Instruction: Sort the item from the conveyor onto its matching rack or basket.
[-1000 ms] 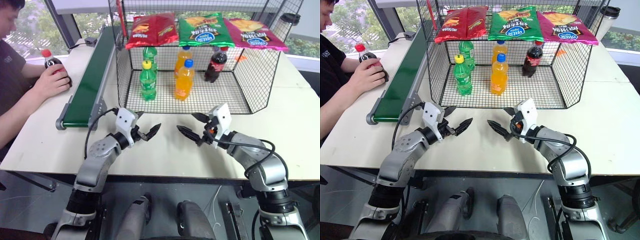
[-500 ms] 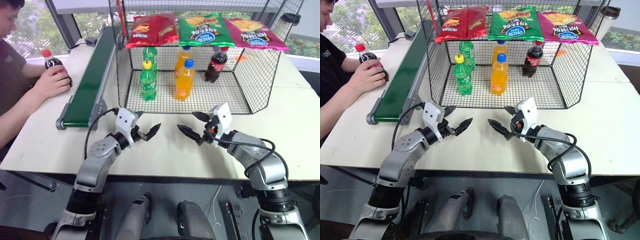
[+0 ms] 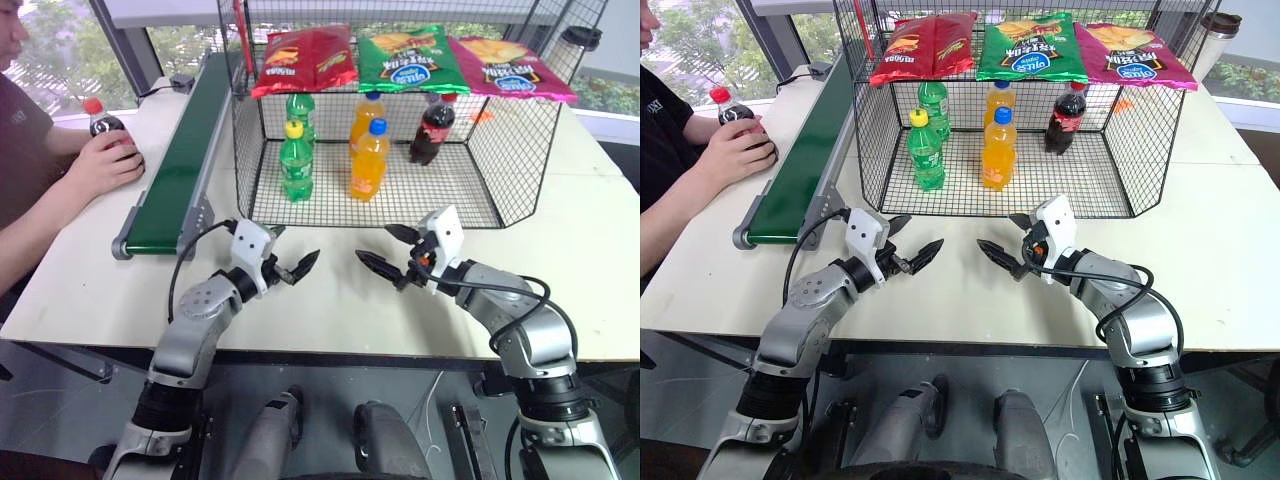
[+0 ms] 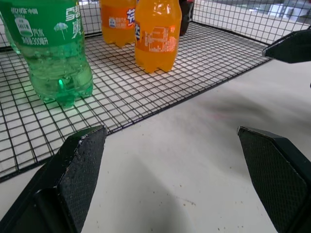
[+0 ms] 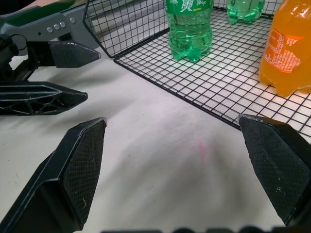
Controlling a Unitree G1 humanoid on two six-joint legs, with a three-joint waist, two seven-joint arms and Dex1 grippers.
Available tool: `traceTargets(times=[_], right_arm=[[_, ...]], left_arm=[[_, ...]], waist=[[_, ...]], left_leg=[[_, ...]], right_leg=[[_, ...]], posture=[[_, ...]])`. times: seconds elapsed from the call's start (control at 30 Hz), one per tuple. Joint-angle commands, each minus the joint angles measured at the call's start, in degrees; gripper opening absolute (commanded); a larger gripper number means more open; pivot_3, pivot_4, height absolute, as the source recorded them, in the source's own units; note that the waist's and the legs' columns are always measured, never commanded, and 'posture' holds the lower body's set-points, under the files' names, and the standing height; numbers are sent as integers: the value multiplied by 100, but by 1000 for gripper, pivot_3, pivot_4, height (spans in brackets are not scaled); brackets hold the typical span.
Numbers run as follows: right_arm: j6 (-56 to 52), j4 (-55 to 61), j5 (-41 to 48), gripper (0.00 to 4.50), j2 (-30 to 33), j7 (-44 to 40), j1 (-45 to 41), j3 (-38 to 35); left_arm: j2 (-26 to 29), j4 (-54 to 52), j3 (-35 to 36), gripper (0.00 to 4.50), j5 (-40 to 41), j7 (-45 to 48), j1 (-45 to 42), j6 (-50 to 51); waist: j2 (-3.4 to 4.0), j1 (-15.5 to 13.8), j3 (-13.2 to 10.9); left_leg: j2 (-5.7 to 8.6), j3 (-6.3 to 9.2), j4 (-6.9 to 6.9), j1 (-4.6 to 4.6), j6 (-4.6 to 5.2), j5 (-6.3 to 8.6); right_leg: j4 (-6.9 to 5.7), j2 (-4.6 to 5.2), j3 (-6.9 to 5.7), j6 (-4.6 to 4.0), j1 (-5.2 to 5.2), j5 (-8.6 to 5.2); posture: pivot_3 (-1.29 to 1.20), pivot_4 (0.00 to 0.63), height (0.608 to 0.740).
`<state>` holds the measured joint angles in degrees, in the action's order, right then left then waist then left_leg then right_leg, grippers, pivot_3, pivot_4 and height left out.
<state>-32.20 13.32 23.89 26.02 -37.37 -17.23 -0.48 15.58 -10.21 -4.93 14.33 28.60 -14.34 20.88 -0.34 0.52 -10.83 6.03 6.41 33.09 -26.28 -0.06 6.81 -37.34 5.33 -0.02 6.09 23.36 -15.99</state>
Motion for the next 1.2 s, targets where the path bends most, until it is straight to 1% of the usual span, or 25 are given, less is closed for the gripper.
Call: traceTargets(times=[0.03, 0.43, 0.7, 0.87, 1.0, 1.2], right_arm=[[37, 210, 58, 4461, 65, -31, -68, -75], [10, 244, 81, 4461, 63, -40, -53, -80], [-106, 451, 258, 4461, 103, -230, -69, -80], [-229, 793, 548, 4461, 167, -445, -144, -91], [-383, 1032, 914, 4461, 63, -391, -315, -145], [-512, 1290, 1163, 4461, 87, -447, -472, 24]], left_arm=[[-9, -217, 14, 4500, -10, -2, -29, -142], [12, -185, 11, 4500, -32, 2, -42, -139], [59, -244, -15, 4500, -30, 46, -22, -75], [152, -465, 76, 4500, 60, 46, -35, 74], [209, -551, 152, 4500, 90, 14, -41, 115], [131, -643, 400, 4500, 123, -239, 1, 122]], waist=[[0, -1, 0], [0, 0, 0], [0, 1, 0], [0, 1, 0], [0, 11, 0], [0, 4, 0]], left_leg=[[0, 0, 0, 0, 0, 0], [0, 0, 0, 0, 0, 0], [0, 0, 0, 0, 0, 0], [0, 0, 0, -1, 0, 0], [-1, 1, -1, -1, 0, 1], [-1, 3, -1, -2, 0, 1]], right_leg=[[0, 0, 0, 0, 0, 0], [0, 0, 0, 0, 0, 0], [0, 0, 0, 0, 0, 0], [0, 1, 0, 0, 1, 0], [0, 1, 2, -1, 1, 0], [4, 2, 2, -1, 1, -1]], posture=[[0, 150, 738], [0, 150, 738], [0, 150, 738], [0, 150, 738], [0, 150, 738], [0, 150, 738]])
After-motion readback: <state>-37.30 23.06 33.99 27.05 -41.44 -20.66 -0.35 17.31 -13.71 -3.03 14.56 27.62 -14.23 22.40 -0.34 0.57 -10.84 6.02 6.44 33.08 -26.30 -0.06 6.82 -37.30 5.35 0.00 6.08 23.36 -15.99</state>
